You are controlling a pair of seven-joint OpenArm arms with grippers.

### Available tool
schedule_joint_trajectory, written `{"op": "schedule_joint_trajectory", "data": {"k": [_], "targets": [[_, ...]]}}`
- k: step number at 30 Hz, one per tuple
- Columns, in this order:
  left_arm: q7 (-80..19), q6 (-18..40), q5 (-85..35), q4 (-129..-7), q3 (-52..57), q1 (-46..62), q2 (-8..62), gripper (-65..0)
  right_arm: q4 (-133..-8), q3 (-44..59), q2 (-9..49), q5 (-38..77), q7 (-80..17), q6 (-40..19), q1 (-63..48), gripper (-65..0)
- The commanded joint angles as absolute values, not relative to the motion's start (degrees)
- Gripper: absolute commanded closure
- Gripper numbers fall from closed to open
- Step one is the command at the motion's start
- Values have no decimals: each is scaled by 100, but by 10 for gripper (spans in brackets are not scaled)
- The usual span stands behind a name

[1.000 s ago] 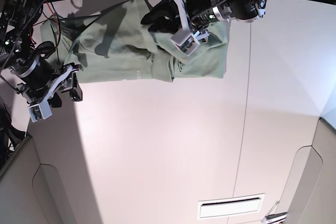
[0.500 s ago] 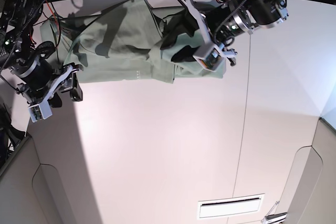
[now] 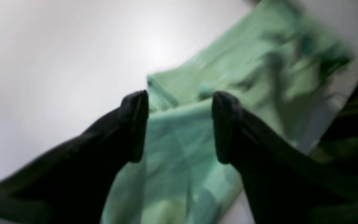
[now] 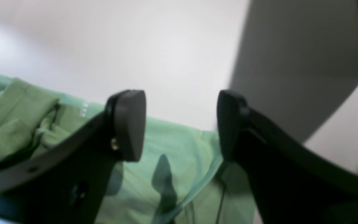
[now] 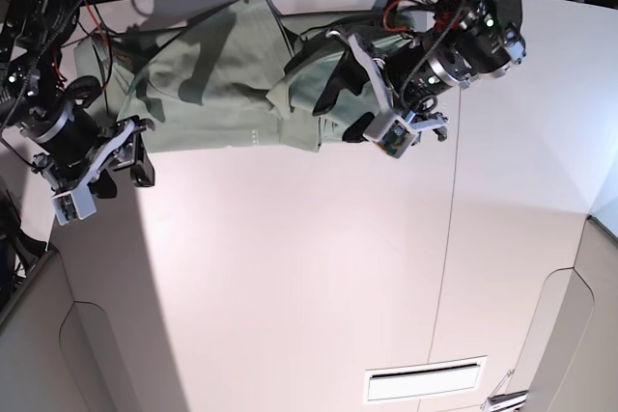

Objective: Fold the T-shirt properly
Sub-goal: 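Press the folded end down with the left gripper and lift away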

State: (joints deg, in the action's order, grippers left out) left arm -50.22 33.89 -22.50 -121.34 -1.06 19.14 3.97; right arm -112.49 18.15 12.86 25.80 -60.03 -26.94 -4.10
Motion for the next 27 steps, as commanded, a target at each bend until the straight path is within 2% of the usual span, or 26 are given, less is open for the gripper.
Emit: {"op": "schedule_joint_trajectory", "data": {"k": [1, 8, 16, 17, 20, 21, 27], "targets": [[-4908, 3382, -2333, -12020, -104, 1730, 399, -353, -11343, 1841, 1334, 2661, -5848, -2681, -336, -356], [-5089, 3282, -2331, -11048, 71, 834, 401, -353, -11343, 1841, 1334, 2659, -5848, -2681, -336, -356], [-5752, 3282, -2753, -10982, 495, 867, 399, -343, -11343, 1841, 1334, 2661, -5846, -2681, -336, -356], [-5769, 3282, -2753, -10982, 495, 913, 399, -306, -11343, 1841, 1334, 2661, -5846, -2681, -336, -356], [-5813, 3341, -2755, -10984, 475, 1066, 399, -141, -11343, 1841, 1334, 2663, -5841, -2681, -336, -356], [-5902, 3459, -2794, -10991, 456, 1114, 399, -117, -11343, 1841, 1332, 2661, -5841, -2681, -336, -356], [-6379, 3671, -3485, -11212, 329, 1496, 397, -113, -11343, 1841, 1334, 2659, -5843, -2681, -336, -356]]}}
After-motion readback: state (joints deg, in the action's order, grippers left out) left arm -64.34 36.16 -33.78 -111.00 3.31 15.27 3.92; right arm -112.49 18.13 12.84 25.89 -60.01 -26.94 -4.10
